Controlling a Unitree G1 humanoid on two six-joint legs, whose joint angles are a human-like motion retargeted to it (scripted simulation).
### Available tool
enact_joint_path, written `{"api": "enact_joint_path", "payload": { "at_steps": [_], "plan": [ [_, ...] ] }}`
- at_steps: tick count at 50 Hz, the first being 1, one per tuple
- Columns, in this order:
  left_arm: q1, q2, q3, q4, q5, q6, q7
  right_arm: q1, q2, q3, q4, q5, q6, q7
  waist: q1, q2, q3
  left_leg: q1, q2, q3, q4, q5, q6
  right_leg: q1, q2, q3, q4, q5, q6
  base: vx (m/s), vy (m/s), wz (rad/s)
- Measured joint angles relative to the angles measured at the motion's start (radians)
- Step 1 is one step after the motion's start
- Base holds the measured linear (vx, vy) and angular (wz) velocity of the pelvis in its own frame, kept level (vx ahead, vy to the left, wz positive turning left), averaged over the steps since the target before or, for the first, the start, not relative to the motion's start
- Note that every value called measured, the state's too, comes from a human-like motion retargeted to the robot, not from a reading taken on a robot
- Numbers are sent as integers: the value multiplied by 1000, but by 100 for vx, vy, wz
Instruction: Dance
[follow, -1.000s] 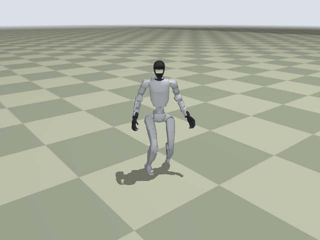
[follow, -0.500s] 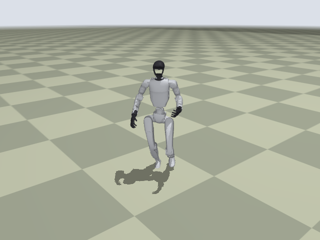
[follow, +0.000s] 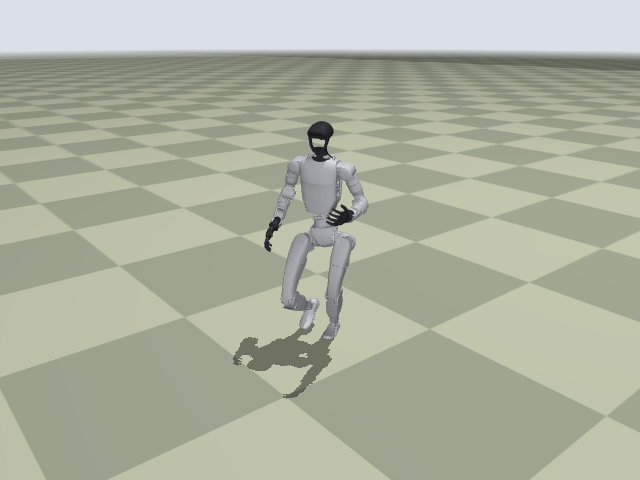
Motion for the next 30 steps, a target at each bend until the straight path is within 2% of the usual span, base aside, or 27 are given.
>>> {"api": "enact_joint_path", "payload": {
  "at_steps": [3, 6, 8, 10, 11, 13, 15, 17, 20, 25, 30],
  "plan": [
    [-64, -7, 11, 23, -7, -41, 43, 40, -30, 4, -12, 21, -7, -12, -48, 55, 4, 115, 58, -4, -59, 26, -54, -69, 70, -8, -204, -34, -4, 64, -6, -15],
    [-104, -14, 7, 30, -21, -87, 74, 80, -60, 8, -39, 35, -8, -26, -70, 120, -5, 175, 128, -19, -47, 59, -118, -76, 182, -1, -501, -17, 16, 62, -12, -32],
    [-116, -23, 3, 23, -44, -108, 85, 104, -79, 8, -66, 41, -10, -34, -65, 167, -14, 178, 179, -38, 31, 71, -162, -43, 262, 0, -669, 14, 18, 58, -16, -59],
    [-110, -39, -3, 3, -74, -117, 84, 121, -88, 14, -87, 39, -14, -41, -57, 180, -24, 165, 200, -50, 161, 95, -199, -24, 303, 5, -688, 28, 5, 53, -16, -57],
    [-103, -48, -5, -11, -106, -116, 73, 124, -96, 14, -103, 38, -13, -45, -51, 213, -22, 149, 245, -58, 261, 107, -224, 9, 342, -14, -710, 42, -14, 52, -14, -56],
    [-79, -69, -15, -39, -149, -110, 51, 124, -105, 19, -127, 32, -14, -49, -34, 255, -18, 112, 308, -67, 458, 184, -276, 49, 404, -34, -697, 35, -56, 50, -11, -67],
    [-51, -94, -21, -72, -186, -90, 14, 99, -120, 24, -148, 23, -6, -48, -13, 326, 2, 55, 391, -97, 662, 301, -342, 108, 492, -58, -732, 34, -103, 47, -7, -78],
    [-22, -115, -37, -100, -204, -64, -21, 60, -134, 38, -162, 11, -7, -44, 10, 370, 15, 2, 445, -109, 804, 400, -370, 156, 550, -53, -765, 28, -131, 46, -3, -77],
    [25, -137, -70, -127, -218, -18, -69, -14, -152, 70, -179, -5, -10, -35, 41, 413, 24, -82, 530, -104, 949, 443, -343, 229, 608, -26, -840, 31, -149, 42, -1, -75],
    [106, -148, -147, -111, -198, 51, -124, -139, -169, 134, -212, -30, -9, -8, 84, 457, 14, -199, 652, -71, 1034, 301, -229, 342, 649, 45, -986, 62, -135, 33, 2, -84],
    [170, -157, -204, -68, -150, 82, -135, -213, -162, 184, -238, -53, -17, 15, 115, 495, 4, -269, 709, -50, 1056, 212, -196, 387, 683, 94, -1043, 78, -114, 20, 6, -70]
  ]
}}
